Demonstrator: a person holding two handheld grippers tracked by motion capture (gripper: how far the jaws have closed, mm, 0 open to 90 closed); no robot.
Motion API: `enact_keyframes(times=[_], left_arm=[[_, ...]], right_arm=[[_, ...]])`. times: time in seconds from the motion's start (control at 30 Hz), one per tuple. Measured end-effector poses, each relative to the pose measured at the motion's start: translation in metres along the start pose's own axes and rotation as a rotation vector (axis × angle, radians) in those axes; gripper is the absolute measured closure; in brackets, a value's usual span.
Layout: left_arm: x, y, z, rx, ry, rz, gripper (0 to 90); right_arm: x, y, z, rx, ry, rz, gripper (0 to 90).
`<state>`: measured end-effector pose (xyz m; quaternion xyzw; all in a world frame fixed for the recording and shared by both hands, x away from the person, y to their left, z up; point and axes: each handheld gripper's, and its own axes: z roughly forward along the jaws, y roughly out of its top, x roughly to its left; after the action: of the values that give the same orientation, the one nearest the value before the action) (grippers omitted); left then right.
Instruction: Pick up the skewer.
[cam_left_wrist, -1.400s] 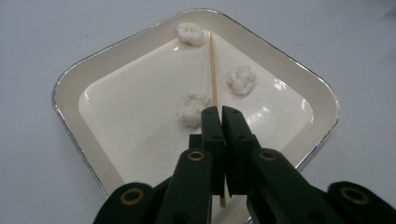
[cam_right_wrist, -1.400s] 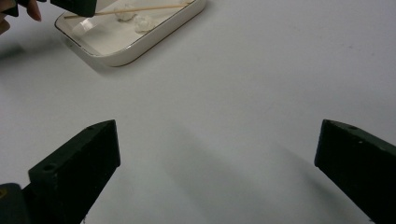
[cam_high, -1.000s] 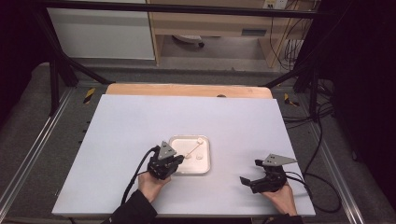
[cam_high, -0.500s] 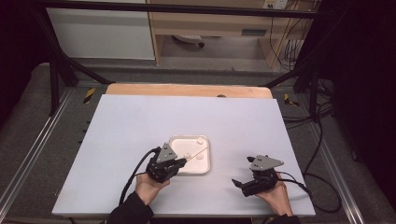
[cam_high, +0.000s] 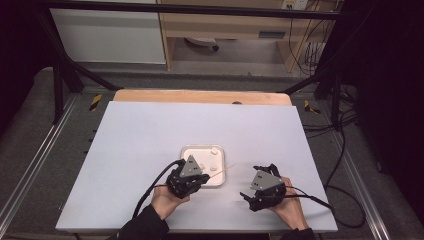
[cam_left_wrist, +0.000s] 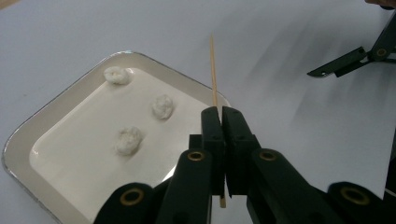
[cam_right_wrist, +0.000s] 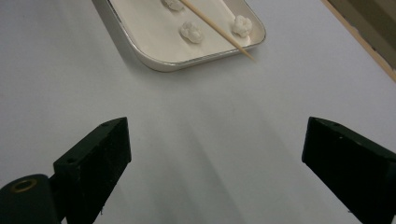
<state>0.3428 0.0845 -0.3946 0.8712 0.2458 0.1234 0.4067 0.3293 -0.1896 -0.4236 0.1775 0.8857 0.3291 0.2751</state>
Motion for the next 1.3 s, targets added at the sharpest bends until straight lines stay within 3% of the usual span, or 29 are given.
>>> enact_keyframes(times=[0.13,0.5,0.6,0.63,0.67,0.7,0.87,1.03,1.3], left_arm=[[-0.003,0.004,0.004,0.012,-0.015,0.014,88.4],[-0.011,0.016,0.013,0.041,-0.061,0.054,88.4],[-0.014,0.02,0.014,0.044,-0.067,0.062,88.4],[-0.015,0.021,0.014,0.044,-0.071,0.07,88.4],[-0.016,0.022,0.014,0.044,-0.077,0.077,88.4],[-0.017,0.023,0.015,0.042,-0.08,0.081,88.4],[-0.024,0.028,0.019,0.055,-0.097,0.108,88.4],[-0.026,0.029,0.021,0.07,-0.113,0.122,88.4],[-0.026,0.028,0.024,0.084,-0.122,0.13,88.4]], right_arm=[[0.001,0.005,0.0,-0.001,-0.009,-0.036,10.3],[0.002,0.017,-0.001,0.022,-0.03,-0.197,20.9],[0.003,0.018,-0.001,0.021,-0.028,-0.215,24.5],[0.005,0.018,0.0,0.022,-0.029,-0.258,27.7],[0.005,0.018,0.0,0.022,-0.029,-0.258,27.7],[0.007,0.018,0.001,0.022,-0.035,-0.298,31.5],[0.01,0.018,0.002,0.022,-0.041,-0.364,38.6],[0.014,0.015,0.004,0.034,-0.065,-0.47,53.6],[0.015,0.014,0.009,0.049,-0.05,-0.547,67.2]])
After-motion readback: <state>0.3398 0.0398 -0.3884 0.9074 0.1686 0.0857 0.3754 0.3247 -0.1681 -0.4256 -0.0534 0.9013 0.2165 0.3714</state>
